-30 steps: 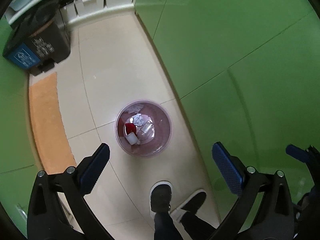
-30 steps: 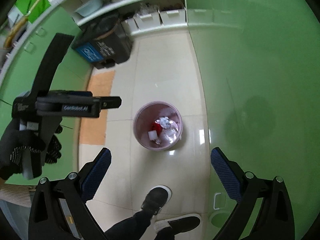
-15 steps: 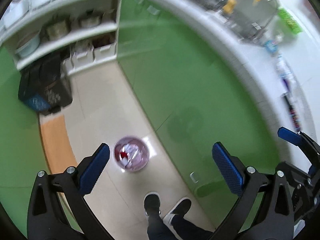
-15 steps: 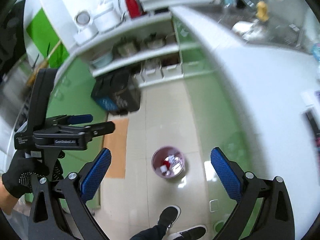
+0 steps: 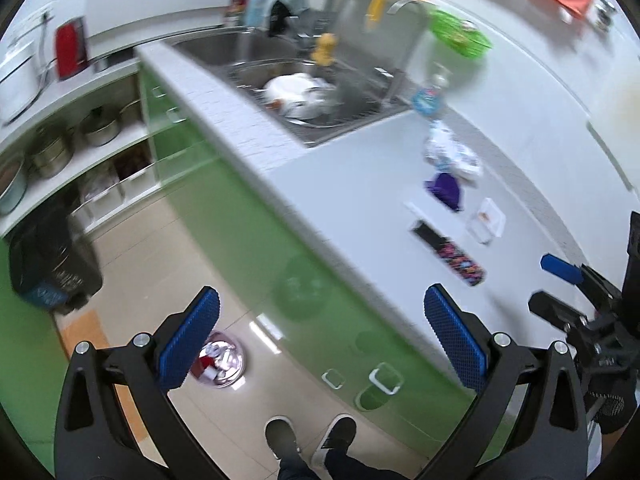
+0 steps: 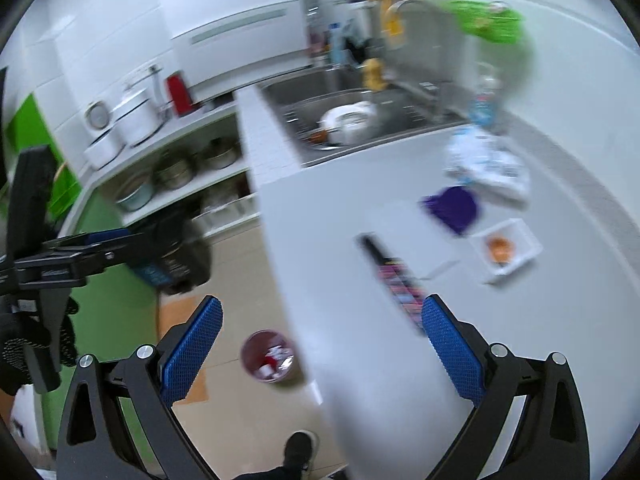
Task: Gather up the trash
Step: 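Move both tools back up to the counter, then grasp the white tray with bread roll with the right gripper while the left gripper grasps the purple pouch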
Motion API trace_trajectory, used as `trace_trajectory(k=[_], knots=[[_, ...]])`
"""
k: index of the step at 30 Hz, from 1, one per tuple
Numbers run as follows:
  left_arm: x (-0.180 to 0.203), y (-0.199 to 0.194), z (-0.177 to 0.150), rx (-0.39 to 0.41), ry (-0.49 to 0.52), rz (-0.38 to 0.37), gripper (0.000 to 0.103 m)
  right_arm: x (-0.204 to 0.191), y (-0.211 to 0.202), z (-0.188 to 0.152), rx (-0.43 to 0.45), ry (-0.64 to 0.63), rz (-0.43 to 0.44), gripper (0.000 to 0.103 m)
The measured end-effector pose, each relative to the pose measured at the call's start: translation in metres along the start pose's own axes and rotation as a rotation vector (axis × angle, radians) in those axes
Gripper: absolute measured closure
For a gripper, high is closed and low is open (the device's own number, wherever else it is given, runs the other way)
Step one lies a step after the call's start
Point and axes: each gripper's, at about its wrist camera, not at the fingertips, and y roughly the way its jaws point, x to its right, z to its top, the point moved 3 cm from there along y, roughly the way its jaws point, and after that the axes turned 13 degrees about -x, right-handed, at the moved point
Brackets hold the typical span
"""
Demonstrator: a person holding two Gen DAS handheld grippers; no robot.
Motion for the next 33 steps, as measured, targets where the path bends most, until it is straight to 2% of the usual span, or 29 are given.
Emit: trace_trajectory(k=[8,11,16,22,27,33], knots=[[0.076,0.025,0.019,-0.018,0.080,-0.041,0.003,0.105,-0.033,0.001,0.033,0.093,-0.108,0.007],[0.100,0.038,0.025,-0.032,0.091,-0.044,0.003,0.142,-0.031,0.007,0.023,0.105,-0.138,0.007],[0.127,0.057,0.034,-0.048,0.094,-0.037,0.003,0.181,-0.016,0.026,-0.019,0.095,-0.160,0.007],[0.146,0.073,0.045,-0.056,0.080,-0.012,0.003,0.213,0.019,0.045,-0.097,0.055,-0.136,0.007],[0.149,0.083,0.051,-0.064,0.053,0.012,0.003,0.222,0.052,0.054,-0.170,0.017,-0.088,0.007],[0.148,0.098,0.051,-0.091,0.029,0.028,0.003,0.232,0.076,0.062,-0.214,-0.003,-0.042,0.008]])
